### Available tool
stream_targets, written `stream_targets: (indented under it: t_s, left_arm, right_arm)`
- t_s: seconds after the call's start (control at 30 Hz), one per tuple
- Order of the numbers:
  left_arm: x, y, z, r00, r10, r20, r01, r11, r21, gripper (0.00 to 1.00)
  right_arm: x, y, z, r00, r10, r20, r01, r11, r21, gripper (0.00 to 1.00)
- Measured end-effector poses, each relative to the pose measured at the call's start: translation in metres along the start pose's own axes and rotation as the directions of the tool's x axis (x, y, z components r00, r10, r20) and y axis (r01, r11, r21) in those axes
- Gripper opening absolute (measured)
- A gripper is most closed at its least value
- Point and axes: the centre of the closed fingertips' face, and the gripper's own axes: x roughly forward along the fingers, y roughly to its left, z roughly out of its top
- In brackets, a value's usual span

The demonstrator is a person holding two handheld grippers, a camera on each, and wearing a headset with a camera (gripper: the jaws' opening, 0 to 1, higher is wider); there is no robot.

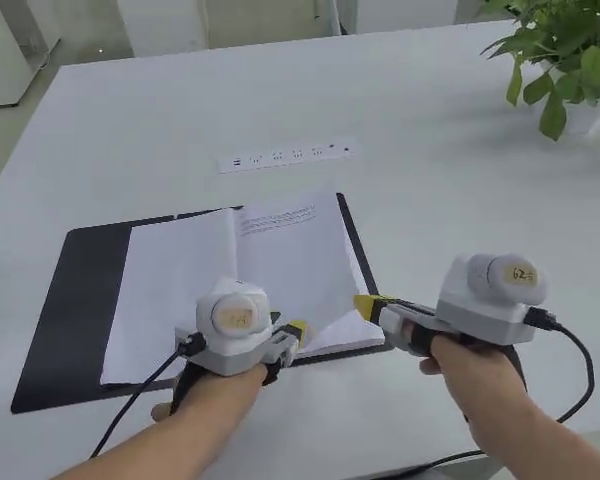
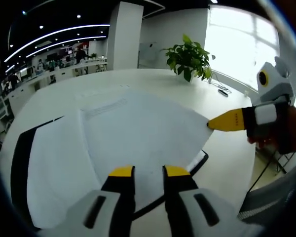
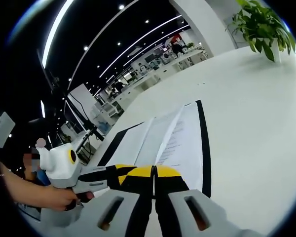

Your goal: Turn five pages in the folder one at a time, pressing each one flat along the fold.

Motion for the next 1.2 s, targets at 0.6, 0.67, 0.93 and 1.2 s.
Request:
stream_targets:
  t_s: [0.6,0.67,0.93,1.2]
  left_arm:
    - [-0.091,0.044,0.023,0.9958,-0.007,0.091,0.003,0.999,0.043,0.25]
    - [-0.104,0.054,0.023,0.9953,-0.003,0.097,0.0,0.999,0.032,0.25]
    - [-0.15,0.088,0.022,0.9897,0.045,0.136,-0.048,0.999,0.017,0.28]
    - [-0.179,0.112,0.013,0.9834,0.092,0.156,-0.093,0.996,-0.003,0.27]
  right_arm:
    - [0.028,0.101,0.017,0.9894,0.145,0.011,-0.144,0.987,-0.076,0.0]
    - [0.036,0.112,0.013,0.9872,0.159,-0.002,-0.159,0.984,-0.077,0.0]
    - [0.062,0.157,-0.002,0.9783,0.201,-0.049,-0.206,0.971,-0.119,0.0]
    - [0.086,0.186,-0.022,0.9688,0.224,-0.105,-0.238,0.961,-0.142,0.0]
